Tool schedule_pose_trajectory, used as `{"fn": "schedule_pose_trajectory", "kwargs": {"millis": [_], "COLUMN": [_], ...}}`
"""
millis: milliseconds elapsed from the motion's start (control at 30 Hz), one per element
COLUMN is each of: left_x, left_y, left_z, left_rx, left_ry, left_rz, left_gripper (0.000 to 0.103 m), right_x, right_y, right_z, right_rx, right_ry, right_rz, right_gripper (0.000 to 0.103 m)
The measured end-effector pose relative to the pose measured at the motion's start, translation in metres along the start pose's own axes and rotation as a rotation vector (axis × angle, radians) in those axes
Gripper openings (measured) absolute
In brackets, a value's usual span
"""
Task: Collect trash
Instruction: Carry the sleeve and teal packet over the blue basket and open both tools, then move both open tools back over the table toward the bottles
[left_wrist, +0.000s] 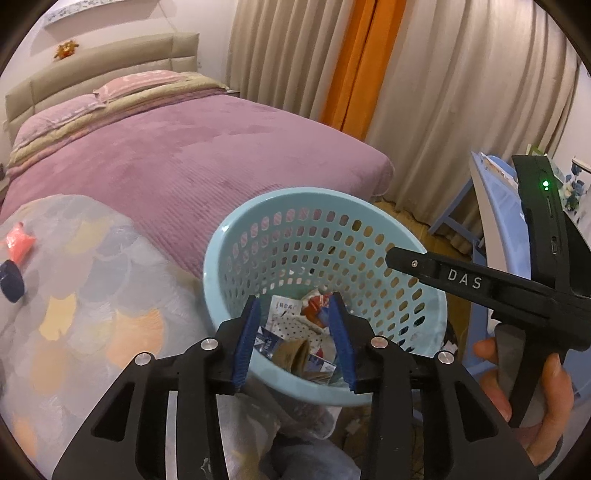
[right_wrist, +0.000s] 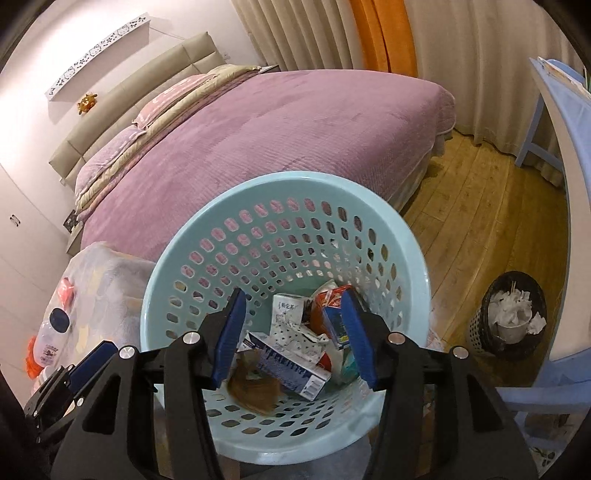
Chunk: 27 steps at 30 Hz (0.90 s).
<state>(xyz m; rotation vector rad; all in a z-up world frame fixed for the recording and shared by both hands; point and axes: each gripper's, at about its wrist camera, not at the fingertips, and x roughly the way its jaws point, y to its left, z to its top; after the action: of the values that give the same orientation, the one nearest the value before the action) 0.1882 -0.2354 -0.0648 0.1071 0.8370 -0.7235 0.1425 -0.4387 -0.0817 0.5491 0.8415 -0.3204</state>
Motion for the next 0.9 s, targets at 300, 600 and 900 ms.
{"fn": "schedule_pose_trajectory", "kwargs": {"millis": [300,600,900], "left_x": [-0.038,-0.093,-0.139], "left_y": [0.012,0.04,0.103], "left_z": [-0.006,-0.025,-0.071], "left_rx": [-0.041,-0.096,-0.213], "left_ry": [-0.059,-0.145,-0.183], "left_rz": [0.004,0.048,0.187], "left_gripper": [0.039,0.039,0.039], "right_x": [-0.018,-0.044,-0.079], "right_y": [0.032,0.081,0.179], "right_z": [-0.006,-0.022,-0.063], "right_rx": [-0.062,-0.149,-0.433], "right_ry": [-0.025,-0.067,-0.181], "right_rz": [0.034,0.091,0.264], "right_gripper": [0.05,0.05,0.061]}}
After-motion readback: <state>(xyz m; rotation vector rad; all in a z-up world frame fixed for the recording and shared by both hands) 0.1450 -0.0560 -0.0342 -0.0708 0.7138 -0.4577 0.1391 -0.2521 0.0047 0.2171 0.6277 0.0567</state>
